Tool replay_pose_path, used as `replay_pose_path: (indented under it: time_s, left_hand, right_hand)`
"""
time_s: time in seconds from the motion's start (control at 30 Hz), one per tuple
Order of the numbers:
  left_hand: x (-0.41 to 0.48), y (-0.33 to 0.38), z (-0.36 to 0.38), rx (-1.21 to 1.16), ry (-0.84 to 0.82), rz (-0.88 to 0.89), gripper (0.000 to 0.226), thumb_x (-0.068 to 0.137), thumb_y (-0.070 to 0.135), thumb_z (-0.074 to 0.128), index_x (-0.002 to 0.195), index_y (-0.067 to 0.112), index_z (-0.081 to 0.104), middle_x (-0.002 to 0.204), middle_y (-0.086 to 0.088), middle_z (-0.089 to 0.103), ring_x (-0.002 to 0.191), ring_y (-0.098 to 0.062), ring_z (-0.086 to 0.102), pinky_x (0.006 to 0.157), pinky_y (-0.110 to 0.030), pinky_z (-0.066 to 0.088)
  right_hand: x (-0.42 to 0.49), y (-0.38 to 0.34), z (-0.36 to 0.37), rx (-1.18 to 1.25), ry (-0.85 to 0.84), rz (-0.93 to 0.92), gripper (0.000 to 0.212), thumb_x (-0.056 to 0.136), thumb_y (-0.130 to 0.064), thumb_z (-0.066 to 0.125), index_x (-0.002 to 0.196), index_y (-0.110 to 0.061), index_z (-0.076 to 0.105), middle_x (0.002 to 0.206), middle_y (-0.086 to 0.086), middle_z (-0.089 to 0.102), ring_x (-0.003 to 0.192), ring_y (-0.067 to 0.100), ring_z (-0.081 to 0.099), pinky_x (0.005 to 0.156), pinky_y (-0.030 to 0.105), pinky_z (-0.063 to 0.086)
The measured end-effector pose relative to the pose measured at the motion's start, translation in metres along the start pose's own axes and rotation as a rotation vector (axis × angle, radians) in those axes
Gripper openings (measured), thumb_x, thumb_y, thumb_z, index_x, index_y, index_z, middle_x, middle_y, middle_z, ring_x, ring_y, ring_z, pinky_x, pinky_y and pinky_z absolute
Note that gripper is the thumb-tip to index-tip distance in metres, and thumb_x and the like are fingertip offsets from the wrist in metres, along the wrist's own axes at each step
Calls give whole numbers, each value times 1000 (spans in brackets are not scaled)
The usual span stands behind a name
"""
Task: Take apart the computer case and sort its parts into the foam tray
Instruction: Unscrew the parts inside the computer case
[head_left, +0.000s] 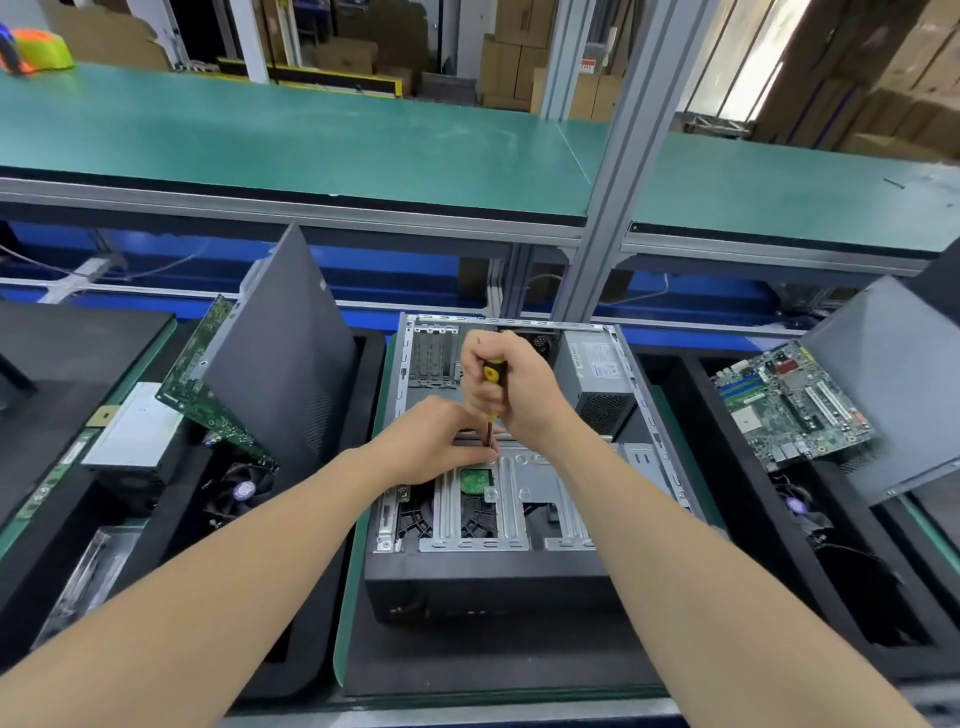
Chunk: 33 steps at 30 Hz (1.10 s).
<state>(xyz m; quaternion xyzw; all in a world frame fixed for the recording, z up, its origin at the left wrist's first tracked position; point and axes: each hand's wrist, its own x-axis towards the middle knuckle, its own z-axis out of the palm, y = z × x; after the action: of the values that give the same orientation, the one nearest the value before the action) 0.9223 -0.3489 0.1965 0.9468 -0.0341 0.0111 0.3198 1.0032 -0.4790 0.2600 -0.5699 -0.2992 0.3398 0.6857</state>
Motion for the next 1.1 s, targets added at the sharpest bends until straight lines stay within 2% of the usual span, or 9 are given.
replay_pose_path:
  time_s: [0.17, 0.27, 0.37, 0.43, 0.53, 0.67, 0.83, 0.93, 1.1]
  left_hand:
    - [-1, 4, 0, 0, -5, 37, 8, 92, 46, 67, 85, 48, 68, 82, 31, 67, 79, 8, 60, 66, -19, 46]
    - [-2, 8, -4, -28, 17, 36, 44, 92, 30, 67, 75, 69, 55, 76, 48, 57, 73, 18, 57, 56, -9, 40]
    - [0, 2, -5, -50, -19, 28, 62, 93, 9, 61, 78, 69, 57, 79, 47, 59, 79, 19, 57, 63, -5, 43]
    - [1, -3, -4, -41, -42, 15, 53, 93, 1, 56, 89, 52, 67, 90, 37, 66, 89, 12, 61, 74, -10, 48]
    - [4, -5, -2, -31, -70, 6, 33, 96, 4, 56, 110, 28, 73, 109, 21, 71, 101, -4, 64, 90, -34, 55]
    - [6, -6, -2, -20, -66, 7, 19, 96, 15, 59, 104, 25, 73, 101, 12, 70, 89, -10, 62, 83, -43, 54]
    - [4, -4, -3, -80, -76, 17, 14, 90, 36, 65, 100, 40, 74, 105, 19, 71, 98, -1, 63, 89, -38, 54]
    - [4, -3, 0, -75, -49, 0, 17, 86, 53, 70, 93, 39, 75, 97, 20, 72, 94, 0, 65, 85, -38, 56]
    - [7, -4, 5, -39, -38, -53, 23, 83, 58, 72, 89, 36, 74, 90, 6, 74, 86, -15, 67, 80, -46, 56]
  right_hand:
    - [-8, 7, 24, -255, 556, -134, 22, 85, -16, 54, 66, -14, 66, 61, 3, 60, 58, 16, 58, 60, 34, 53]
    - [-7, 14, 40, -274, 700, -143, 30, 88, -16, 49, 59, -20, 54, 56, -8, 48, 57, 12, 44, 59, 36, 40]
    - [-4, 17, 46, -193, 721, -215, 28, 83, -14, 46, 56, -15, 35, 56, 0, 32, 55, 14, 27, 54, 31, 23]
    - [-3, 14, 41, -72, 683, -218, 31, 79, -16, 46, 51, -19, 33, 53, 1, 28, 52, 15, 22, 51, 29, 19]
    - [-2, 10, 27, -3, 512, -148, 28, 76, -17, 46, 53, -20, 31, 53, 0, 25, 50, 16, 15, 48, 25, 16]
    - [5, 5, 11, 28, 230, -10, 25, 77, -17, 44, 59, -18, 27, 55, 1, 18, 51, 16, 10, 47, 22, 13]
    - [12, 4, -9, 170, -40, 75, 29, 81, -18, 42, 54, -21, 33, 48, -4, 22, 44, 11, 13, 45, 25, 8]
    - [15, 3, -11, 189, -141, 97, 31, 82, -19, 41, 52, -23, 36, 47, -5, 25, 43, 11, 15, 43, 21, 14]
    - [15, 2, -8, 184, -176, 87, 30, 88, -18, 40, 58, -19, 42, 48, -6, 27, 42, 11, 18, 41, 20, 21]
